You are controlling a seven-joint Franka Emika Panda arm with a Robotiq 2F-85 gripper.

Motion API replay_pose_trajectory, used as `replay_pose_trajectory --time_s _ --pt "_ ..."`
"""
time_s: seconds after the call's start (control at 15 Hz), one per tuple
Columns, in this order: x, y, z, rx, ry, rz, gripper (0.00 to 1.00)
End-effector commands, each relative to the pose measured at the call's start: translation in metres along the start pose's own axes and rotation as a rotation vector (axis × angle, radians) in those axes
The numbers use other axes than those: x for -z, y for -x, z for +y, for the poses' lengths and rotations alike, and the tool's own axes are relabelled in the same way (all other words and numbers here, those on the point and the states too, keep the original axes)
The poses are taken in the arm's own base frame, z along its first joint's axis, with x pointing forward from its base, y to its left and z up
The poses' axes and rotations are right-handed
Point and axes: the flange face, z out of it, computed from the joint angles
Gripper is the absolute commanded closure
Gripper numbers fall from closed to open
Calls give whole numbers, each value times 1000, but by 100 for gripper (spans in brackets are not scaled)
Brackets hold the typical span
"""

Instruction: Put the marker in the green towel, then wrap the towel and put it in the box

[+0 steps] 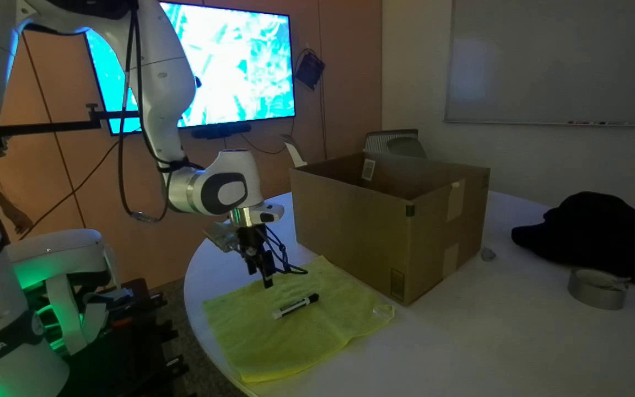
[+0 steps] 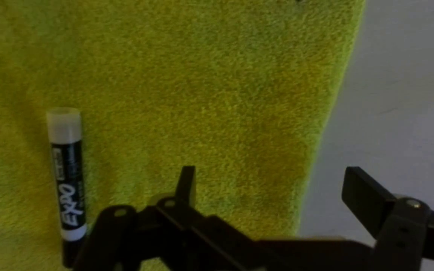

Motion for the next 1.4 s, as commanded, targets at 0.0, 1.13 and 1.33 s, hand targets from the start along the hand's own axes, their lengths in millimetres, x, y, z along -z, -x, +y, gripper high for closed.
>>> replay_pose_trajectory --time_s 0.0,1.13,1.33 --pt "-10 3 -4 5 -41 -4 0" --pt "-11 7 10 9 -71 -43 95" --pt "2 11 12 7 -74 -40 97"
